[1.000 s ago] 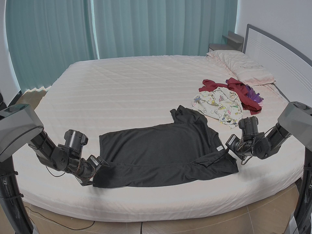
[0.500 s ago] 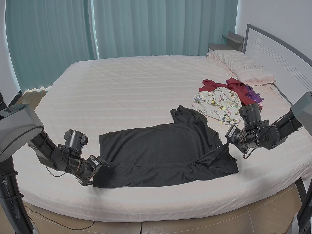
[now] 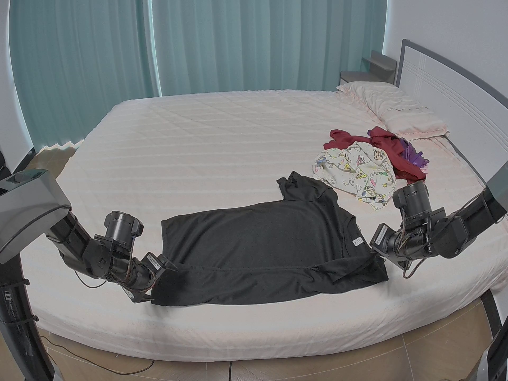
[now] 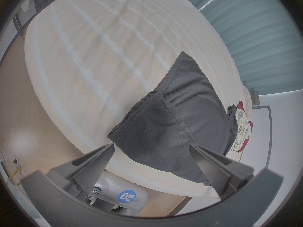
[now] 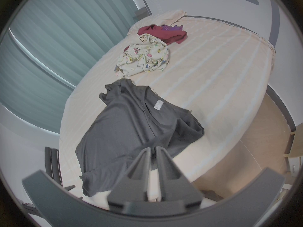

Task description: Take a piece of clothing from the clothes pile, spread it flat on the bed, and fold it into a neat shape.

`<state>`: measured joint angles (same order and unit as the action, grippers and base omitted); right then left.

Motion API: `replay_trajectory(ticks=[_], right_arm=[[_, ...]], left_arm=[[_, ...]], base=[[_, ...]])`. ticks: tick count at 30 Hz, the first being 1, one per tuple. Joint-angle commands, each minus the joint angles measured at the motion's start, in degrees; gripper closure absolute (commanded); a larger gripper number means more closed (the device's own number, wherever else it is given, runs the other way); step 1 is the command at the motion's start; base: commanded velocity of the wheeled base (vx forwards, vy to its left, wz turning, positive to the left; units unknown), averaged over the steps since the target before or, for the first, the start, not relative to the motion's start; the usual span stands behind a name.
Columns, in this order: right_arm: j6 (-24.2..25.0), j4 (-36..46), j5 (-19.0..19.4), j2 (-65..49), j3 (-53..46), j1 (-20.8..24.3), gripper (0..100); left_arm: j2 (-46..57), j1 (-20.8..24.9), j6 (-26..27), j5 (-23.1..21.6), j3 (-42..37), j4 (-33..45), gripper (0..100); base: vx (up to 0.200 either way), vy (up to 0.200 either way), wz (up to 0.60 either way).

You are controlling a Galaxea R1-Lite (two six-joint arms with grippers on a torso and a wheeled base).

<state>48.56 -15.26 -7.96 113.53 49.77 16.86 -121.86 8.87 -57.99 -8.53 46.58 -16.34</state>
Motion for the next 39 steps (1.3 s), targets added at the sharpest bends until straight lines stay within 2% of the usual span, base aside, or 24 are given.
replay_trajectory(ticks=[1, 7, 13, 19, 22, 26, 39], right_arm=[[-0.3, 0.15, -0.13, -1.47, -2.75, 0.19, 0], [-2.41, -0.03, 0.05, -3.14, -5.57, -0.78, 0], [-2.85, -1.35, 0.67, 1.08, -5.3, -1.83, 0], [-4.96, -11.98, 3.74, 10.92, -2.58, -3.5, 0], [-7.6, -14.53, 5.41, 15.14, -1.08, -4.2, 0], [-9.8, -15.24, 5.68, 19.18, 1.55, -5.61, 0], [-9.09, -15.32, 7.96, 22.96, 7.88, -6.66, 0]], left_arm=[[-0.05, 0.0, -0.02, 0.01, 0.0, -0.01, 0], [-0.05, 0.0, -0.02, 0.01, 0.0, -0.01, 0], [-0.05, 0.0, -0.02, 0.01, -0.09, -0.01, 0], [0.04, 0.0, -0.02, 0.01, -0.26, -0.01, 0], [0.04, 0.0, -0.02, 0.01, -0.26, -0.01, 0], [0.04, 0.0, -0.02, 0.01, -0.26, -0.01, 0], [0.04, 0.0, -0.02, 0.01, -0.26, -0.01, 0]], base=[[0.0, 0.0, 0.0], [0.0, 0.0, 0.0], [0.0, 0.0, 0.0], [0.0, 0.0, 0.0], [0.0, 0.0, 0.0], [0.0, 0.0, 0.0], [0.0, 0.0, 0.0]])
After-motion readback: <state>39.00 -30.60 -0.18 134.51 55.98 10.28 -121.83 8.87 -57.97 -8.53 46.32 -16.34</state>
